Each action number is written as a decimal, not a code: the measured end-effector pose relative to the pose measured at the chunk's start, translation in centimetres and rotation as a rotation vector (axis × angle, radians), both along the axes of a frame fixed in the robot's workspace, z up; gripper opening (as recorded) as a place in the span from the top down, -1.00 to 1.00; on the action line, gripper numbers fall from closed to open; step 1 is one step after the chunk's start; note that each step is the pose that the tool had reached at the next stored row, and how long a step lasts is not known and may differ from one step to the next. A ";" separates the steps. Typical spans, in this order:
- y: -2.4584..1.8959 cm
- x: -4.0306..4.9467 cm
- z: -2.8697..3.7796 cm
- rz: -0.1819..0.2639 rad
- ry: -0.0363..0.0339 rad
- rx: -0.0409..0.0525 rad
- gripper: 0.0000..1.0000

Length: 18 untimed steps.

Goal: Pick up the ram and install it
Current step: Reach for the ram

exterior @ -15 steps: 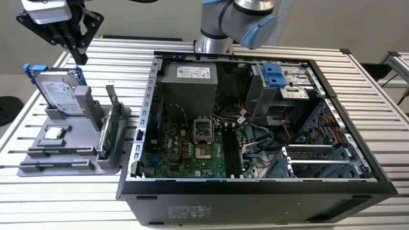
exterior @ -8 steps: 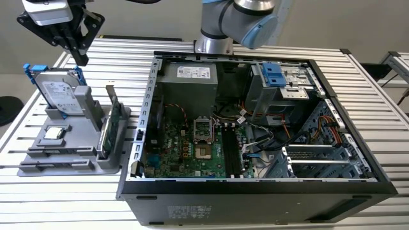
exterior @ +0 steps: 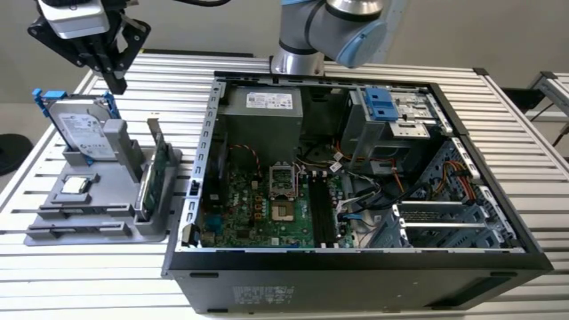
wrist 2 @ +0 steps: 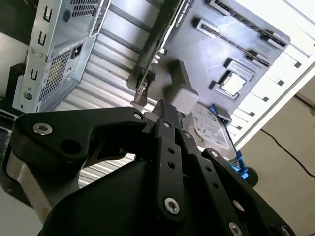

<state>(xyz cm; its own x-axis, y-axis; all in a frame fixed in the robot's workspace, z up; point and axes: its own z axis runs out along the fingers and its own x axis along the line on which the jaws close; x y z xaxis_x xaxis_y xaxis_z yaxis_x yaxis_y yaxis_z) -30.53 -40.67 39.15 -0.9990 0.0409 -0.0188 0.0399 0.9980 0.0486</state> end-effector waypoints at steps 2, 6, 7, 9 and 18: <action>-0.02 0.00 -0.02 0.017 -0.0001 0.0001 1.00; -0.08 0.02 -0.06 0.053 -0.0004 0.0003 1.00; -0.12 0.02 -0.06 0.059 -0.0005 0.0003 1.00; -0.24 0.02 -0.05 0.066 -0.0003 0.0002 1.00; -1.15 0.02 -0.05 0.086 -0.0002 0.0001 1.00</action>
<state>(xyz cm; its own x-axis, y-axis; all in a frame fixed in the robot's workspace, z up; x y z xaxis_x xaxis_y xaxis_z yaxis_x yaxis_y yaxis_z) -30.51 -41.82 39.11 -0.9988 -0.0448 -0.0190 -0.0457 0.9978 0.0487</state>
